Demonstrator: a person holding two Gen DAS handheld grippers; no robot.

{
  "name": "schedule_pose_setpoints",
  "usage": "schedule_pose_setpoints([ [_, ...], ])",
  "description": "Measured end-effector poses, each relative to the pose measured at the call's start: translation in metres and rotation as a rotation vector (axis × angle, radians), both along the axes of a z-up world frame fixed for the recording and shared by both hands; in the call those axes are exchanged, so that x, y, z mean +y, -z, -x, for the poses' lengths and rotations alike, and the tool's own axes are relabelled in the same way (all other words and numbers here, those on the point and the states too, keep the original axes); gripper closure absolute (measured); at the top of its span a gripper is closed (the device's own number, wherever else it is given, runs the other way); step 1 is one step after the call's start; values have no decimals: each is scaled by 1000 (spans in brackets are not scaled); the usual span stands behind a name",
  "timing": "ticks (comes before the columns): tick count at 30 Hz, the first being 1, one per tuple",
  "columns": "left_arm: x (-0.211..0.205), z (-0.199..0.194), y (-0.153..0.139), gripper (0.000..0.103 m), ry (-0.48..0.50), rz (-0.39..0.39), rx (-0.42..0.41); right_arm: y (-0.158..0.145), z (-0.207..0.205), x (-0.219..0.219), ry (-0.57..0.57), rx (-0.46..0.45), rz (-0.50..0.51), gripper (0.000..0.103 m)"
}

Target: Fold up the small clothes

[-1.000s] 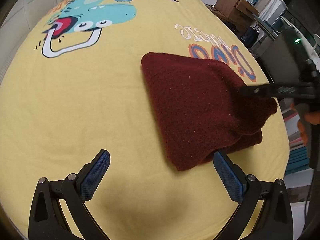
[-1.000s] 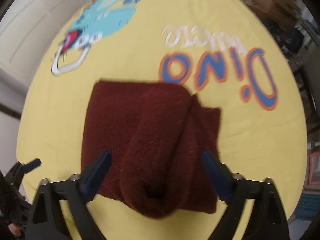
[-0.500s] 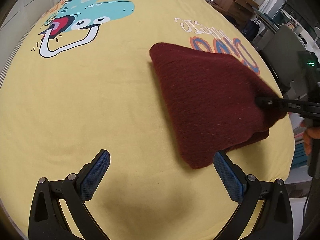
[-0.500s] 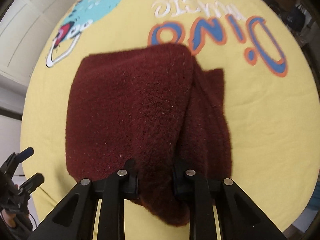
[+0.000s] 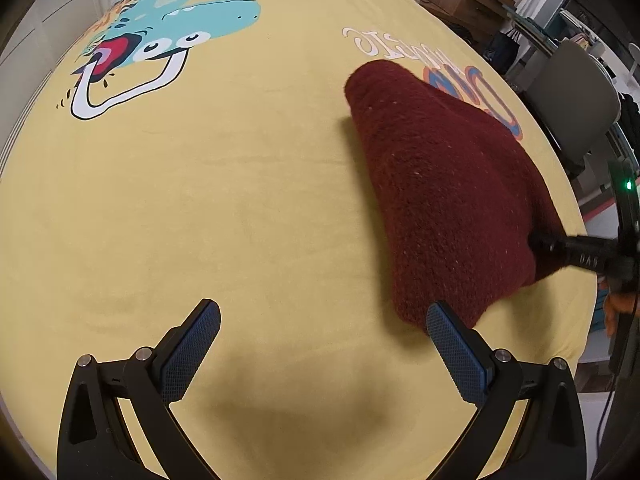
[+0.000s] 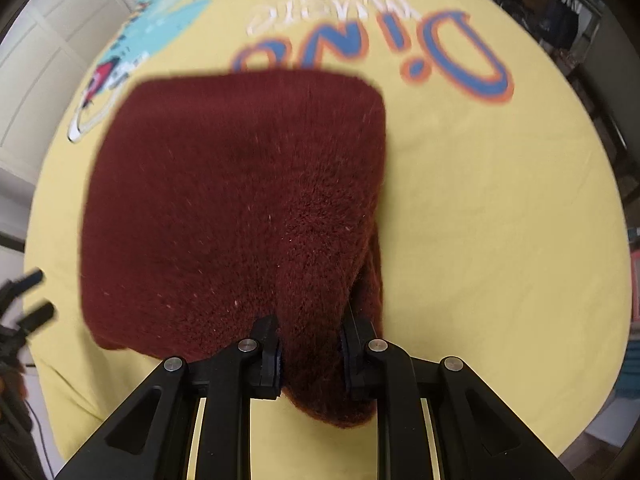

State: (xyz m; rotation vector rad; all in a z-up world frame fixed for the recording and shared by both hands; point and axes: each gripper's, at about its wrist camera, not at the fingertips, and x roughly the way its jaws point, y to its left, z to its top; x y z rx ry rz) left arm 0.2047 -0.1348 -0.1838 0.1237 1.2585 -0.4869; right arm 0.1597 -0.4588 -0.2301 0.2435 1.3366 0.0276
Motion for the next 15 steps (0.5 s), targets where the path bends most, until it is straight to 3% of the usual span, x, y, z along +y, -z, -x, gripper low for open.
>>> schedule_pose_setpoints([
  [4,-1,-2,3,1,4,-10,8,0,3,6,-33,9,24,83],
  [7,-4,-2,7,1,6,-8,22,-1,2,0,3,-1,1,80],
  [11,-9,0,6,1,10,-10,14,-3,0,-4,16,-12,-15,69],
  [13,-9,-2,5,1,10,-14,13,-3,-1,-5,9,-9,-4,59],
  [15,-12,-3,3,1,6,-10,16,-6,-1,-8,22,-14,18,35],
])
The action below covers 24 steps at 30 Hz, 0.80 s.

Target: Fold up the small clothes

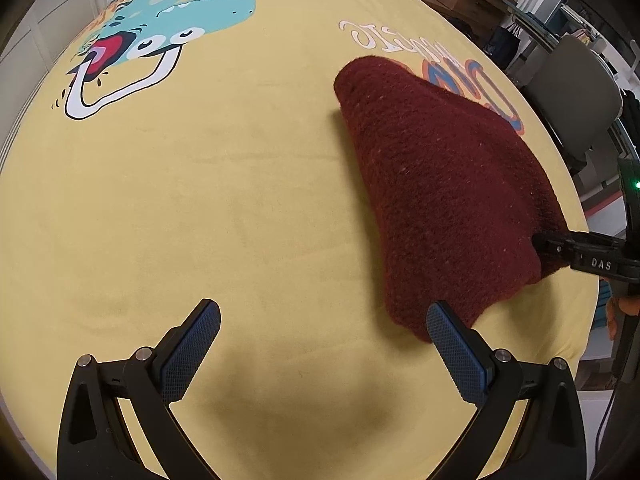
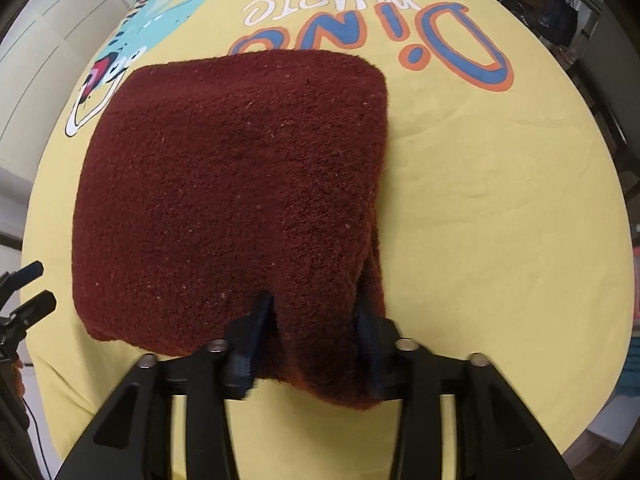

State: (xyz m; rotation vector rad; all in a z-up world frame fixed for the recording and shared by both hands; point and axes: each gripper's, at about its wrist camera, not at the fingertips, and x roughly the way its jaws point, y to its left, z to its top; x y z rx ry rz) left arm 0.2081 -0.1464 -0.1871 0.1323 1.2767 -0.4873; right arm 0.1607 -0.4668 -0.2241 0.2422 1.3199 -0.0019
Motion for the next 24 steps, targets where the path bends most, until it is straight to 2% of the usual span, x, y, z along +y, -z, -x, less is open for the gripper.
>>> schedule_pose_setpoints([
  [2,-5,-3,-4,1,-8,7,-2,-1,2,-5,9,-1,18,24],
  [5,-18,-14,-9,1,-10,25,-8,1,5,-7,8,4,0,23],
  [10,-55,-39,-7,1,-21,62,45,8,11,-7,5,12,-3,22],
  [13,-75,-51,7,1,-31,42,81,13,14,-8,10,13,-10,19],
  [17,-90,-59,44,1,-46,-6,164,19,18,-12,26,15,-30,16],
  [20,-87,-57,59,1,-75,12,201,23,21,-14,22,22,-37,14],
  [22,-87,-56,62,1,-64,3,198,25,24,-16,11,26,-45,14],
  [24,-89,-53,60,0,-35,-23,154,23,26,-20,9,29,-59,14],
])
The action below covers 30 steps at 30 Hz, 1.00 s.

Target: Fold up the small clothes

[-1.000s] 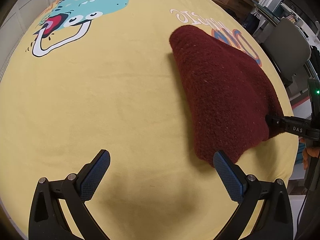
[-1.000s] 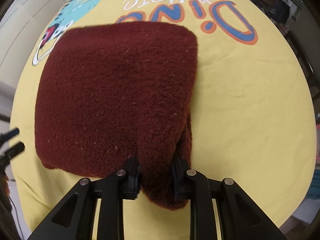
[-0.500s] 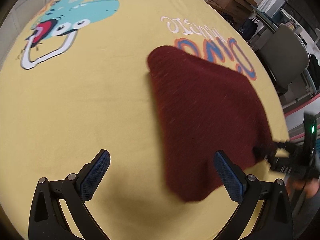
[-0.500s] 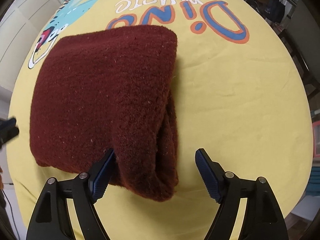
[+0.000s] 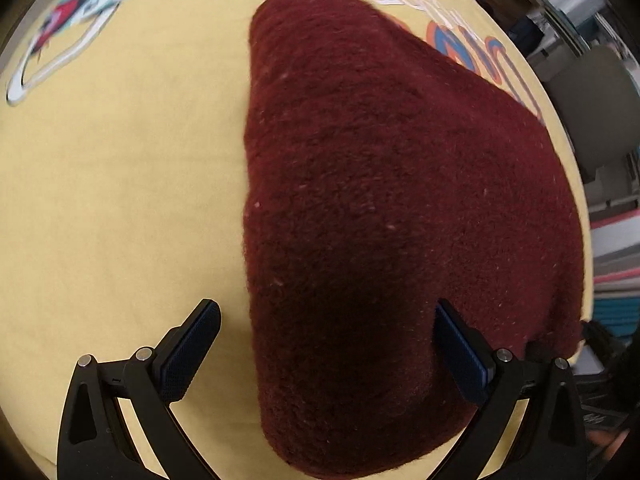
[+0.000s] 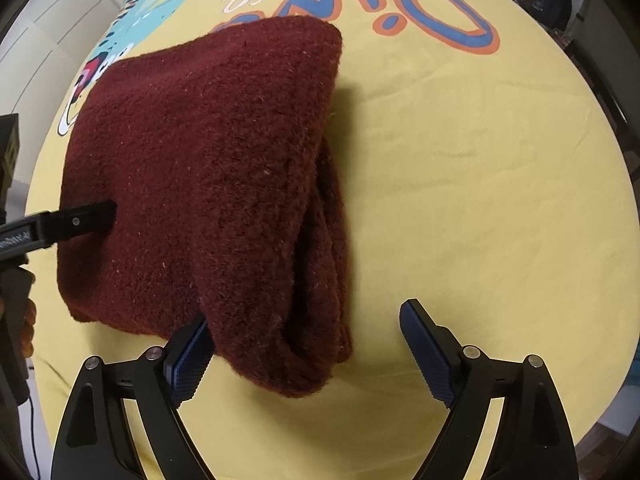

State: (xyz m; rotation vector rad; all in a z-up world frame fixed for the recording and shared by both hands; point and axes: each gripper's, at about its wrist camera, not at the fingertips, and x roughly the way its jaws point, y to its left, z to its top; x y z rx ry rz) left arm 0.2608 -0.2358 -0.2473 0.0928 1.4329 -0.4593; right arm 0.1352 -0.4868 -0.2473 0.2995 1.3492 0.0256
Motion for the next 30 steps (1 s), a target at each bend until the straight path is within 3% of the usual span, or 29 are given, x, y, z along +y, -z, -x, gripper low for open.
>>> schedule_pose_setpoints([
  [3,-3,3,-2,0,25,-25,-36,-17,0,-6,9,-39,-19,14],
  [8,1,7,4,0,25,-9,-31,-53,-16,-8,2,-140,-3,14],
  [10,5,9,7,0,21,6,-20,-53,-30,-4,-33,-160,11,14],
  [15,7,13,6,0,32,10,-32,-9,-61,5,-44,-52,-81,13],
  [18,4,16,6,0,61,-8,-61,14,-59,3,9,-43,-158,5],
  [24,-6,16,10,0,104,-21,-57,44,-51,-12,119,11,-334,6],
  [25,-7,16,10,4,113,-14,-52,45,-52,-11,115,14,-337,7],
  [27,-10,16,10,23,128,31,-32,41,-53,-6,87,10,-347,25],
  [30,-16,19,5,32,163,18,-53,30,-54,3,54,-1,-303,38],
])
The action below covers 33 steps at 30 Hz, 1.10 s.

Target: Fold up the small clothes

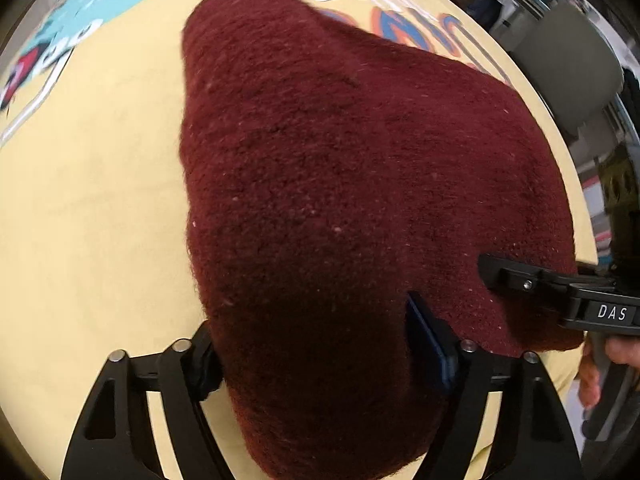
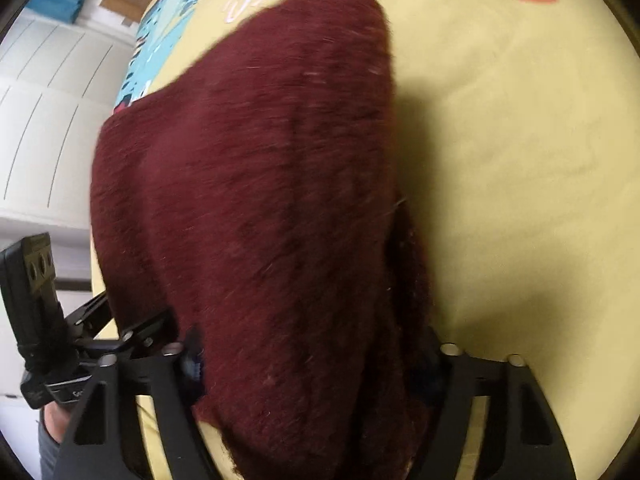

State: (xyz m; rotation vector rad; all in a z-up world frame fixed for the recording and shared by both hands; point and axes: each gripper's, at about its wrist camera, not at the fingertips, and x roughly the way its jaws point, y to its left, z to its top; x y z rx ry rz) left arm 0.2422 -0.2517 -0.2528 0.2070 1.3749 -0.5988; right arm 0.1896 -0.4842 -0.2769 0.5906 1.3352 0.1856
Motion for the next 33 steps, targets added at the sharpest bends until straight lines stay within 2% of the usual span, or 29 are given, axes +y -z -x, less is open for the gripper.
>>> schedule_pose_setpoints([
  [2,0,0,-3,43,7,15,-1,-6,0,5,-6,-9,27,45],
  [5,3,-4,-12,56,14,43,15,-19,6,12,6,-41,76,56],
  [7,7,-6,-24,59,25,66,8,-28,8,16,15,-56,103,59],
  [11,24,-12,-57,60,15,158,-9,-60,14,29,12,-108,156,62],
  [15,57,-18,-89,60,11,207,-48,-101,15,45,7,-178,159,62],
  [20,102,-20,-111,59,-20,213,-97,-128,5,85,-36,-232,177,62],
  [25,133,-9,-93,59,-54,205,-87,-120,-9,131,-76,-237,188,61],
  [31,151,1,-43,53,-96,145,-12,-58,-20,153,-86,-115,194,59],
  [33,155,7,-34,44,-105,139,-27,-39,-19,153,-75,-84,212,50],
])
